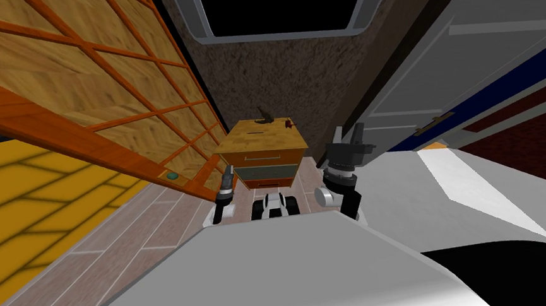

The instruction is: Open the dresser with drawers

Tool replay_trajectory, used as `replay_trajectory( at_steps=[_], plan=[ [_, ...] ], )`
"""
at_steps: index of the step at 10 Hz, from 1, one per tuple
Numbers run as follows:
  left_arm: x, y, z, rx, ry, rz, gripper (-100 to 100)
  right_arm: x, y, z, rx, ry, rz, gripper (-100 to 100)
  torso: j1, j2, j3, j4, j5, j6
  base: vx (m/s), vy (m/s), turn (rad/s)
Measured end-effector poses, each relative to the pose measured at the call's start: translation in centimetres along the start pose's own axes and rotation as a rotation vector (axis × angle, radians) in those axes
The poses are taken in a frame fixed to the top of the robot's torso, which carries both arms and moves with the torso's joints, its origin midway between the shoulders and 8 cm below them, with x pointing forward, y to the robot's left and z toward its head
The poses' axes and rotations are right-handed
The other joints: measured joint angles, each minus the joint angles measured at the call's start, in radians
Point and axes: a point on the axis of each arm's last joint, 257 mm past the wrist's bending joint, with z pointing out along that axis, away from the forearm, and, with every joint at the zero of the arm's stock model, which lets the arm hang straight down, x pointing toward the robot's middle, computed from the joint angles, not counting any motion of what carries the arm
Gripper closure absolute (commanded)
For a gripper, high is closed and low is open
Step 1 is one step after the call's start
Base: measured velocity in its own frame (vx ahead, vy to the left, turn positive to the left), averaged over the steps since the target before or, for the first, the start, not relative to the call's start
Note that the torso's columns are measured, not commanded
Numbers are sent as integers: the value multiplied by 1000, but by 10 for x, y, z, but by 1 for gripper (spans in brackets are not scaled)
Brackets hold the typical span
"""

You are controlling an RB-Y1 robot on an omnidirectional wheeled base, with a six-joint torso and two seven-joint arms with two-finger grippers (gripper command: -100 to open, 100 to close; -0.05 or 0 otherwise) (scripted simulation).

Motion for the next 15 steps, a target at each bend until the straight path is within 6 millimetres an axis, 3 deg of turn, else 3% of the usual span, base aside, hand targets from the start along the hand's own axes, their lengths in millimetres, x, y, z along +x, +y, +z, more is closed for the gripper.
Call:
replay_trajectory(
  at_steps=[9,15],
  plan=[
    [19,34,-31,-42,0,-23,-100,0,0,0,0,0,0,0,0,-1,0,0,0,0,55,-7,4],
    [44,47,-53,-76,-18,-70,-100,0,0,0,0,0,0,0,-1,0,0,0,0,0,49,-7,3]
  ],
)
